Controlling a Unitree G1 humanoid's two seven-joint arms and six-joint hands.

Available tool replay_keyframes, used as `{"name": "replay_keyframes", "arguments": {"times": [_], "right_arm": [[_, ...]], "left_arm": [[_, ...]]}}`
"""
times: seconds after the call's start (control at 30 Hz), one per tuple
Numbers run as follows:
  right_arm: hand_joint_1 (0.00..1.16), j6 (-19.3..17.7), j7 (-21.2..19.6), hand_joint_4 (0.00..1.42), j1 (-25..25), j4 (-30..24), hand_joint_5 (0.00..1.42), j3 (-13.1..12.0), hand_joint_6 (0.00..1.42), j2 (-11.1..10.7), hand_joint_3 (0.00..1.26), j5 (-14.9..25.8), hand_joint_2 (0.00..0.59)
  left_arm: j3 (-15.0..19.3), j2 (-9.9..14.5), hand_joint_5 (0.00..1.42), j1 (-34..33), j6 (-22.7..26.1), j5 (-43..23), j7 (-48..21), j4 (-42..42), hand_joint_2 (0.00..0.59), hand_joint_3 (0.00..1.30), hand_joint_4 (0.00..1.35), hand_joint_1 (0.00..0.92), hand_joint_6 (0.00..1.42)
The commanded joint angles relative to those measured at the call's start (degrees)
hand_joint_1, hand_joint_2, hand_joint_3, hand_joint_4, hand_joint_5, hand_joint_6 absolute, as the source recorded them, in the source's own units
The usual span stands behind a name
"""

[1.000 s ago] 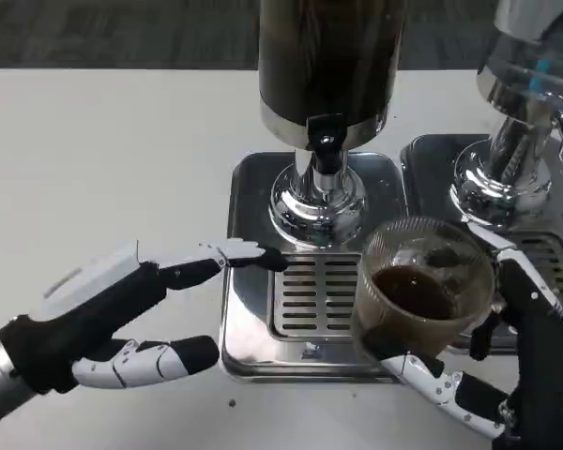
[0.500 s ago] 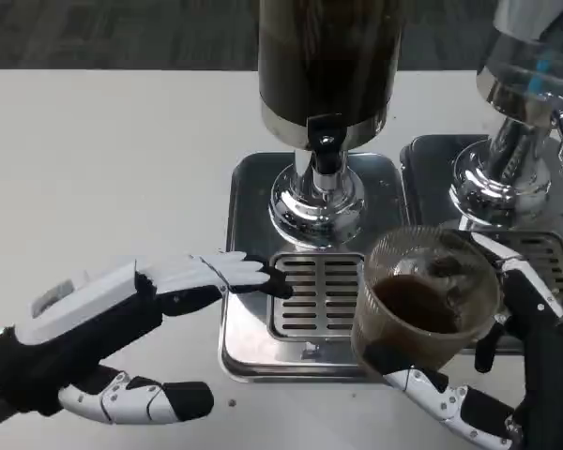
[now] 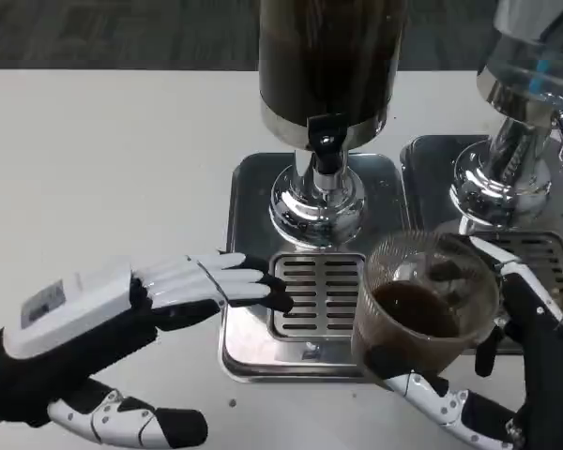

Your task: Grasp the cup under the faucet to collect the drink, then remove the cup.

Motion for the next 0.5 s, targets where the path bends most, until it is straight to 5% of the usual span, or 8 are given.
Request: {"name": "replay_keyframes", "arguments": {"times": [0.03,0.5], "right_arm": [[0.73,-2.5,-0.1,0.76,0.0,-2.5,0.94,-0.4,1.28,0.6,0.64,0.7,0.205],[0.73,-2.8,0.3,0.76,0.1,-2.7,0.95,-0.8,1.28,0.7,0.65,0.8,0.216]], "left_arm": [[-0.4,1.3,0.09,0.2,-1.8,1.3,1.8,-0.1,0.172,0.22,0.1,0.0,0.11],[-1.2,2.4,0.08,0.4,-2.0,2.2,4.3,0.1,0.171,0.22,0.1,0.0,0.11]]}}
